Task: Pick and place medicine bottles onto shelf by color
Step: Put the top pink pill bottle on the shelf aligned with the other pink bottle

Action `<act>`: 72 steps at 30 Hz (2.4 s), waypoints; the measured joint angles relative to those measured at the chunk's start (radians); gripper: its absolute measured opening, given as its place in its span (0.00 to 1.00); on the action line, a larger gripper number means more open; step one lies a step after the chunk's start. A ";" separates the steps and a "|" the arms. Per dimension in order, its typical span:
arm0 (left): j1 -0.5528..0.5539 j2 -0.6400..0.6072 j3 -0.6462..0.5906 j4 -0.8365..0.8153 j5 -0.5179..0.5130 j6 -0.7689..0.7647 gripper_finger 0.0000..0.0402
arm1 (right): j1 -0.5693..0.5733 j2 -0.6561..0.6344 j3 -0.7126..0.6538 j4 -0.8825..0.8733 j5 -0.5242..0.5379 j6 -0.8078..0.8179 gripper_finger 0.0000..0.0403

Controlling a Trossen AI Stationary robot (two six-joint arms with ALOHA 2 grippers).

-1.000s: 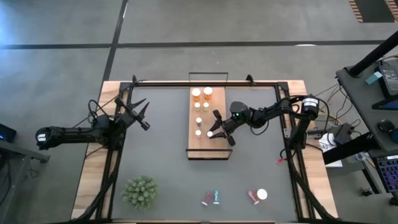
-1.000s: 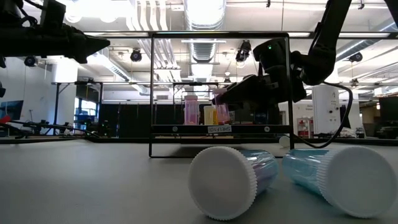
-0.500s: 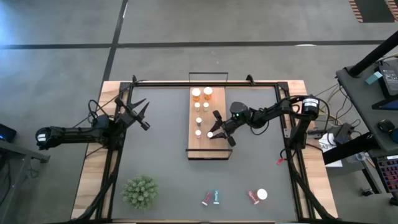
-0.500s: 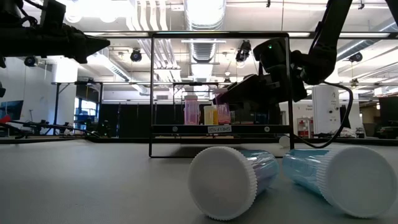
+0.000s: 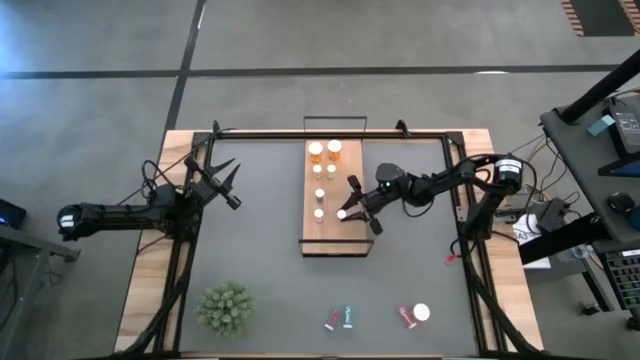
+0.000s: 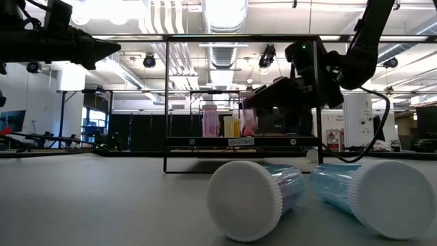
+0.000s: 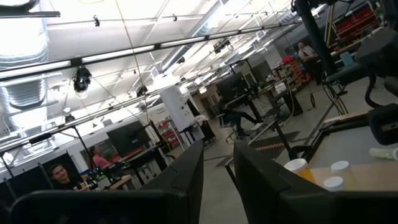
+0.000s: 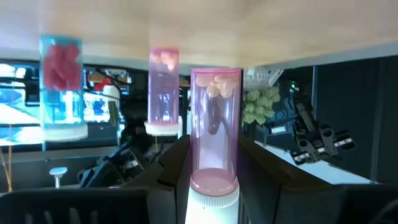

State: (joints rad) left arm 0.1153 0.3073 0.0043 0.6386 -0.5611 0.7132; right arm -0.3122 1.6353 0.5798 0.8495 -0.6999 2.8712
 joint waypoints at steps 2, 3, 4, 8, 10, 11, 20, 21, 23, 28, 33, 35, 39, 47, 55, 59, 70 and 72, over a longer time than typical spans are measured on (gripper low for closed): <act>0.000 0.000 0.000 0.000 0.000 0.000 0.18 | 0.000 0.000 -0.014 -0.002 0.009 0.000 0.25; 0.000 0.000 0.000 0.000 0.000 0.000 0.18 | 0.000 0.001 -0.020 -0.003 0.013 0.001 0.25; 0.000 0.000 0.000 0.000 0.000 0.000 0.18 | 0.000 0.002 -0.025 -0.002 0.016 0.001 0.25; 0.000 0.000 0.000 0.000 0.000 0.000 0.18 | 0.000 0.002 -0.032 0.001 0.020 0.001 0.25; 0.000 0.000 0.000 0.000 0.000 0.000 0.18 | 0.000 0.002 -0.032 0.001 0.020 0.005 0.25; 0.000 0.000 0.000 0.000 0.000 0.000 0.18 | 0.000 0.002 -0.032 0.000 0.020 0.009 0.25; 0.000 0.000 0.000 0.000 0.000 0.000 0.18 | 0.000 0.003 -0.032 -0.009 0.020 0.017 0.25; 0.000 0.000 0.000 0.000 0.000 0.000 0.18 | 0.000 0.003 -0.032 -0.013 0.020 0.017 0.25; 0.000 0.000 0.000 0.000 0.000 0.000 0.18 | 0.000 0.003 -0.032 -0.023 0.020 0.016 0.25; 0.000 0.000 0.000 0.000 0.000 0.000 0.18 | 0.000 0.003 -0.032 -0.032 0.020 0.013 0.25; 0.000 0.000 0.000 0.000 0.000 0.000 0.18 | 0.000 0.003 -0.032 -0.032 0.019 0.009 0.25; 0.000 0.000 0.000 0.000 0.000 0.000 0.18 | 0.000 0.003 -0.032 -0.034 0.016 0.009 0.25; 0.000 0.000 0.000 0.000 0.000 0.000 0.18 | 0.000 0.003 -0.032 -0.034 0.013 0.009 0.27; 0.000 0.000 0.000 0.000 0.000 0.000 0.18 | 0.000 0.003 -0.032 -0.035 0.012 0.008 0.33; 0.000 0.000 0.000 0.000 0.000 0.000 0.18 | 0.000 0.003 -0.032 -0.034 0.012 0.001 0.33; 0.000 0.000 0.000 0.000 0.000 0.000 0.18 | 0.000 0.003 -0.032 -0.031 0.012 -0.021 0.33; 0.000 0.000 0.000 0.000 0.000 0.000 0.18 | -0.012 -0.043 -0.033 -0.059 0.022 -0.069 0.33; 0.000 0.000 0.000 0.000 0.000 0.000 0.18 | -0.015 -0.058 -0.033 -0.094 0.023 -0.082 0.33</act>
State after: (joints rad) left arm 0.1154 0.3073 0.0043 0.6388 -0.5611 0.7132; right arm -0.3271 1.5777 0.5465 0.7559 -0.6764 2.7894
